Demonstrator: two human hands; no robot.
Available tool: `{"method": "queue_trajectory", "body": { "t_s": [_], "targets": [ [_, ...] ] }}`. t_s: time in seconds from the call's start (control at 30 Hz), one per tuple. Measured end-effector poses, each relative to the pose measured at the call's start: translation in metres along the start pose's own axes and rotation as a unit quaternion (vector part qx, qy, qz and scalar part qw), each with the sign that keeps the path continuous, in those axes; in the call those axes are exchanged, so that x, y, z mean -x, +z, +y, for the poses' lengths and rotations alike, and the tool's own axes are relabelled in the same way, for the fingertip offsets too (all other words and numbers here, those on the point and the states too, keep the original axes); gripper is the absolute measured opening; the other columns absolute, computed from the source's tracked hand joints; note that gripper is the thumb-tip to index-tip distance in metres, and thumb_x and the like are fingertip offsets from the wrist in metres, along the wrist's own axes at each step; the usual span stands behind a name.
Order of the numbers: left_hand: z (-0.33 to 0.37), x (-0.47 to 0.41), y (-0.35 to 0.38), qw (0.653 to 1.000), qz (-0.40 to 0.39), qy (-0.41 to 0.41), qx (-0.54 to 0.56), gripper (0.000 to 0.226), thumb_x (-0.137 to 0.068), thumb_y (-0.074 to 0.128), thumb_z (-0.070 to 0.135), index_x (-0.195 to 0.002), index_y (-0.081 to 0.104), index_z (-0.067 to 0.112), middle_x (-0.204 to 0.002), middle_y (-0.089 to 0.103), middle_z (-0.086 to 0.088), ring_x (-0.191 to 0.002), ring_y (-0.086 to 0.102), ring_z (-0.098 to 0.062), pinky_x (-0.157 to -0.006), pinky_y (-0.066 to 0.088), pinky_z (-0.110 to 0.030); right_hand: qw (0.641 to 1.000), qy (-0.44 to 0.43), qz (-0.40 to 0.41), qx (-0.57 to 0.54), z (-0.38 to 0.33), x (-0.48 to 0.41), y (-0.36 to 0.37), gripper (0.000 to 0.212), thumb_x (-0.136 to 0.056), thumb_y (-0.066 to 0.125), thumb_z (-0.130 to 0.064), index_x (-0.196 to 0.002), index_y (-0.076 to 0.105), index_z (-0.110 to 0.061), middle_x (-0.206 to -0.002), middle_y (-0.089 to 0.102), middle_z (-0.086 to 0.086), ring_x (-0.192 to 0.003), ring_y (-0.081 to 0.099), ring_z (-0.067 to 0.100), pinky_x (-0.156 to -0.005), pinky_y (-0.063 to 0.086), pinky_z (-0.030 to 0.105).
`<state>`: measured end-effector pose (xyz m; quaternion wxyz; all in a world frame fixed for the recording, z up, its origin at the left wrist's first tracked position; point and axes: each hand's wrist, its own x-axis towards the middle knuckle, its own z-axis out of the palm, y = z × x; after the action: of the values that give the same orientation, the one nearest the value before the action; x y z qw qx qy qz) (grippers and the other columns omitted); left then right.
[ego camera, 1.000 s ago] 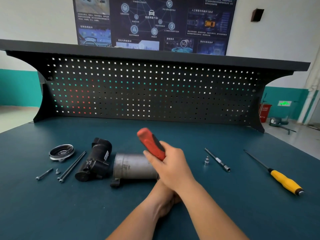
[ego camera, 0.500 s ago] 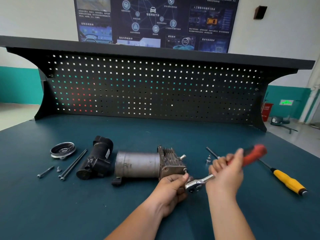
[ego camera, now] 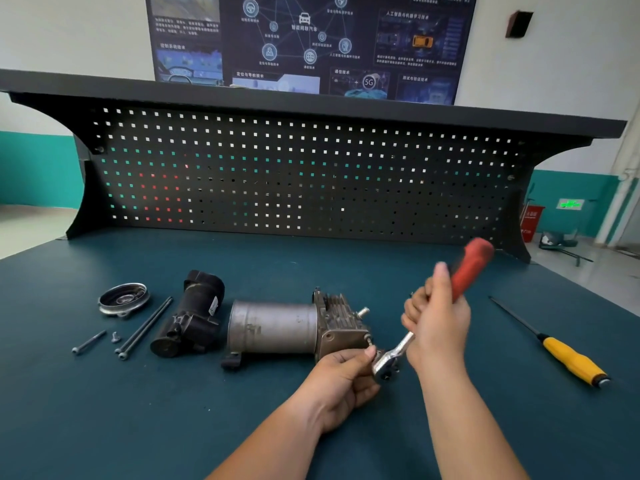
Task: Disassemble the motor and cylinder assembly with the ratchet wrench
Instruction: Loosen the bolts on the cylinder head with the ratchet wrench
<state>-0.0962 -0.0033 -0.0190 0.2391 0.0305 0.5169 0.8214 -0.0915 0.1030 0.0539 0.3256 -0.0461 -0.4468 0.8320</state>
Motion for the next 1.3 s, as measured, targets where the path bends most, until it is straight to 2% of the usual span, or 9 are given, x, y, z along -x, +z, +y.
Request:
{"method": "queue_trajectory", "body": {
  "t_s": [0.07, 0.17, 0.3, 0.4, 0.57, 0.7, 0.83, 1.03, 1.3],
  "targets": [
    [-0.001, -0.001, 0.0, 1.0, -0.004, 0.001, -0.003, 0.035, -0.091, 0.058, 0.023, -0.058, 0.07, 0.017, -0.062, 0.065, 0.005, -0.055, 0.06, -0.005, -0.056, 0.05, -0.017, 0.995, -0.027, -0.074, 0.065, 0.001, 0.001, 0.008, 0.036, -0.095, 0.055, -0.029, -0.066, 0.038, -0.017, -0.041, 0.032, -0.011, -0.033, 0.028, 0.004, -0.034, 0.024, 0.016],
    [-0.002, -0.003, -0.002, 1.0, 0.005, -0.004, -0.009, 0.024, -0.092, 0.057, 0.016, -0.069, 0.061, 0.016, -0.066, 0.052, 0.001, -0.058, 0.051, -0.009, -0.055, 0.051, -0.018, 0.959, -0.096, -0.184, 0.194, 0.008, 0.012, 0.02, 0.032, -0.084, 0.066, -0.036, -0.061, 0.048, -0.025, -0.042, 0.04, -0.011, -0.04, 0.036, 0.007, -0.044, 0.03, 0.024],
    [-0.001, -0.002, -0.004, 1.0, -0.017, 0.012, -0.009, 0.018, -0.09, 0.052, -0.002, -0.081, 0.064, 0.01, -0.08, 0.062, -0.009, -0.072, 0.06, -0.018, -0.071, 0.051, -0.029, 0.869, -0.209, -0.308, 0.327, 0.023, 0.034, 0.034, 0.028, -0.077, 0.063, -0.043, -0.06, 0.047, -0.028, -0.047, 0.046, -0.015, -0.045, 0.04, 0.003, -0.046, 0.03, 0.016],
    [0.002, 0.001, -0.005, 0.999, -0.037, 0.023, -0.005, 0.024, -0.089, 0.05, -0.004, -0.081, 0.067, 0.011, -0.078, 0.067, -0.008, -0.07, 0.065, -0.017, -0.065, 0.053, -0.03, 0.837, -0.221, -0.343, 0.364, 0.027, 0.038, 0.035, 0.03, -0.079, 0.061, -0.045, -0.065, 0.048, -0.022, -0.051, 0.045, -0.011, -0.05, 0.041, 0.006, -0.05, 0.032, 0.021],
    [-0.001, -0.002, -0.005, 1.0, -0.005, 0.013, -0.025, 0.027, -0.091, 0.055, 0.002, -0.07, 0.068, 0.012, -0.081, 0.063, -0.011, -0.073, 0.057, -0.018, -0.073, 0.046, -0.029, 0.912, -0.165, -0.26, 0.271, 0.016, 0.032, 0.029, 0.032, -0.076, 0.066, -0.039, -0.056, 0.043, -0.027, -0.044, 0.04, -0.014, -0.043, 0.036, 0.002, -0.045, 0.029, 0.015],
    [0.0, 0.0, -0.004, 1.0, -0.005, 0.009, -0.027, 0.03, -0.092, 0.057, 0.011, -0.065, 0.069, 0.014, -0.067, 0.068, 0.0, -0.059, 0.061, -0.007, -0.055, 0.046, -0.017, 0.964, -0.069, -0.187, 0.178, 0.011, 0.019, 0.022, 0.033, -0.08, 0.068, -0.036, -0.054, 0.049, -0.027, -0.044, 0.036, -0.012, -0.041, 0.033, 0.009, -0.046, 0.028, 0.026],
    [0.0, 0.0, -0.001, 1.0, 0.008, 0.006, -0.016, 0.022, -0.093, 0.057, 0.019, -0.071, 0.06, 0.015, -0.067, 0.061, 0.001, -0.054, 0.058, -0.006, -0.051, 0.046, -0.017, 0.993, -0.019, -0.096, 0.059, 0.007, 0.012, 0.012, 0.037, -0.092, 0.059, -0.026, -0.063, 0.038, -0.018, -0.041, 0.031, -0.011, -0.033, 0.027, 0.004, -0.035, 0.023, 0.016],
    [-0.002, -0.002, 0.0, 1.0, 0.019, -0.001, -0.009, 0.02, -0.09, 0.06, 0.024, -0.072, 0.061, 0.016, -0.074, 0.046, -0.002, -0.063, 0.045, -0.011, -0.052, 0.048, -0.017, 0.994, 0.064, 0.058, -0.074, -0.001, -0.002, -0.012, 0.04, -0.095, 0.05, -0.04, -0.064, 0.035, -0.02, -0.044, 0.026, -0.01, -0.036, 0.022, 0.005, -0.033, 0.015, 0.016],
    [-0.001, -0.002, -0.002, 1.0, 0.003, -0.004, -0.018, 0.014, -0.088, 0.061, 0.018, -0.081, 0.07, 0.01, -0.069, 0.068, -0.001, -0.054, 0.058, -0.007, -0.051, 0.047, -0.017, 0.984, 0.081, 0.107, -0.118, 0.007, -0.002, -0.028, 0.041, -0.096, 0.048, -0.044, -0.064, 0.036, -0.02, -0.042, 0.026, -0.01, -0.034, 0.023, 0.005, -0.033, 0.015, 0.017]
  ]
}}
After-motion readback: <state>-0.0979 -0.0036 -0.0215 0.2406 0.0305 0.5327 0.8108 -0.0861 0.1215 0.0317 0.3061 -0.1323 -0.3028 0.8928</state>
